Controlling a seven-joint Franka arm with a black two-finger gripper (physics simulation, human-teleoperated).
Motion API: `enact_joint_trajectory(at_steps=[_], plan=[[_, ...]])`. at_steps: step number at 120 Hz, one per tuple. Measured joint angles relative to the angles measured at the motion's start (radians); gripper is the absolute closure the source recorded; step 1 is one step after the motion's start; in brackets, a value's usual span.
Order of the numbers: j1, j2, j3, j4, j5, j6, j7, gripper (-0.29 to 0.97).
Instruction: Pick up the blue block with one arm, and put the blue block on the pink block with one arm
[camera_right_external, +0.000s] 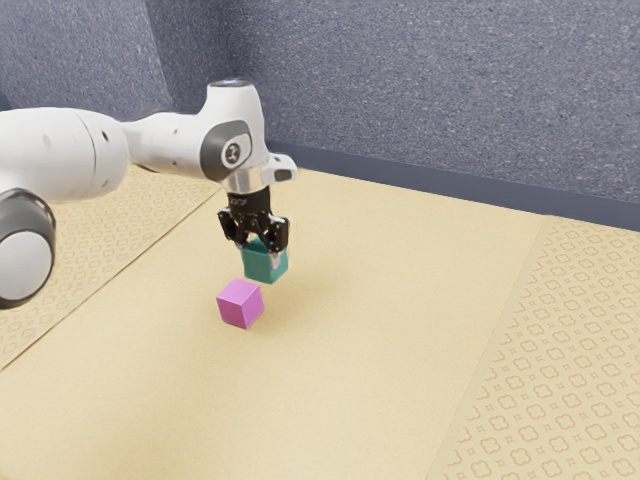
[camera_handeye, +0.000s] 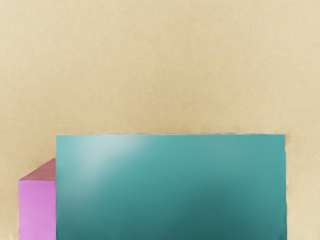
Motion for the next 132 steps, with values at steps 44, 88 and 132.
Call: enact_joint_trajectory(at_steps=[44, 88, 132], plan=[[0.046, -0.159, -0.004, -0.271, 0.157, 0.098, -0.082, 0.37], [0.082, -0.2, -0.022, -0.356, 0.059, 0.263, -0.089, 0.37], [0.101, -0.187, -0.023, -0.377, 0.0, 0.328, -0.042, 0.36]])
